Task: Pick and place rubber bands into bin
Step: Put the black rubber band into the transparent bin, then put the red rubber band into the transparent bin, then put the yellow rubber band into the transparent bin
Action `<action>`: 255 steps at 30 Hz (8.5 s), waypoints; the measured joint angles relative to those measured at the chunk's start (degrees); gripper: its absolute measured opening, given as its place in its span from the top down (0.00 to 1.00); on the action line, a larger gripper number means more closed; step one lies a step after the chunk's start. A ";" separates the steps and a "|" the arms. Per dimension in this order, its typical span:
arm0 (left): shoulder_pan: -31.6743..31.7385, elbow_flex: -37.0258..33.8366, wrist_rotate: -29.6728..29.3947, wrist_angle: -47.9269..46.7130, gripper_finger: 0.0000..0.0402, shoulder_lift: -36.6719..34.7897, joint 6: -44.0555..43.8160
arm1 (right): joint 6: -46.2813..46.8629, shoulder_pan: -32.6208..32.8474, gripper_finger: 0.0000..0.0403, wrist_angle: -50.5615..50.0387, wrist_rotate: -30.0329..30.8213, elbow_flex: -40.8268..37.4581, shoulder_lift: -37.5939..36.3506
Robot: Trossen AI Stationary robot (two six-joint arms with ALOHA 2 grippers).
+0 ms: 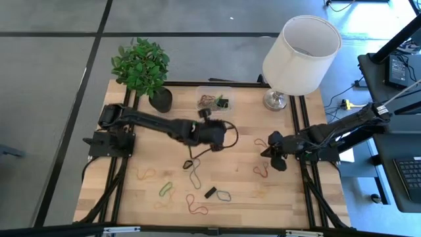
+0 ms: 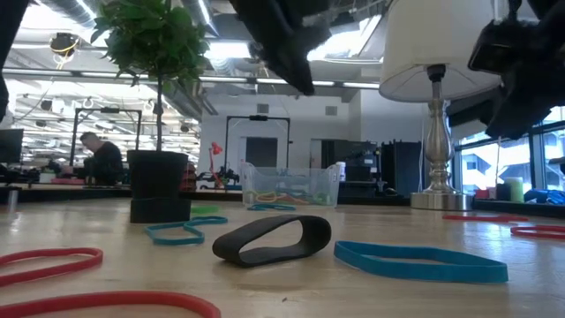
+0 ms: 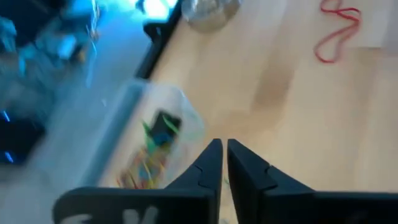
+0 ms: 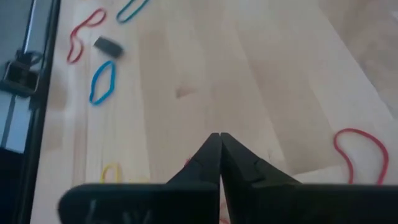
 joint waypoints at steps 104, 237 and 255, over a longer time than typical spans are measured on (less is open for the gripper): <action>24.96 4.68 21.83 9.46 0.74 14.13 -14.57 | 4.07 0.00 0.98 -7.13 1.91 0.00 -9.67; 0.58 -64.84 29.44 7.80 0.73 -66.76 -1.49 | -1.37 -19.98 0.89 -13.03 3.37 45.46 52.87; -17.62 -42.66 31.37 -23.26 0.73 -35.15 -34.08 | 17.25 -7.13 0.90 -4.52 7.76 19.83 33.30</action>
